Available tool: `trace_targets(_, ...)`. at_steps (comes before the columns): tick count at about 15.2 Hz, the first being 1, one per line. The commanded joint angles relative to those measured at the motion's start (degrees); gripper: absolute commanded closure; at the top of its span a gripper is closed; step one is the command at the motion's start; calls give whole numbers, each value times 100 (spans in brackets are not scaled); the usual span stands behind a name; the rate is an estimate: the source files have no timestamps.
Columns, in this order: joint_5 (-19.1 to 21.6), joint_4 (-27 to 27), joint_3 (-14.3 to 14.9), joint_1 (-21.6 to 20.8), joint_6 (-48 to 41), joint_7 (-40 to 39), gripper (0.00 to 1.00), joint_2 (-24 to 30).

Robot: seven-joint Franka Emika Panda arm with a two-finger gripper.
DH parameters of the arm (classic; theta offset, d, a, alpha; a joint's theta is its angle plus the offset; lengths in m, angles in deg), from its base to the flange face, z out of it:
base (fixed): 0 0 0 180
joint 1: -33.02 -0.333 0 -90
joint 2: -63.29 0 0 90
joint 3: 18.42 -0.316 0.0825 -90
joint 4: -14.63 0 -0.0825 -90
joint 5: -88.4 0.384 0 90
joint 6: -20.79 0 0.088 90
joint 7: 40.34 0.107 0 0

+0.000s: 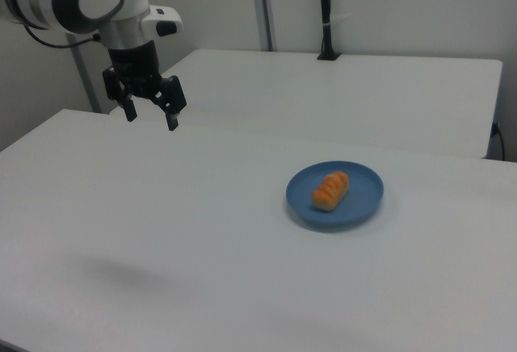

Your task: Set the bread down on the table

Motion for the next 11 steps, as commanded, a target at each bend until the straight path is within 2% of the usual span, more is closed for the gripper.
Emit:
trace_targets(1,-70,221,15,158,175,-170,0,-290)
trace_targets(4,-44,1020,68,333,202,-364,0,-843)
trace_targets(7,-35,1390,68,527,219,-609,0,-1177)
trace_targets(11,-35,2155,68,817,350,-654,0,-1907)
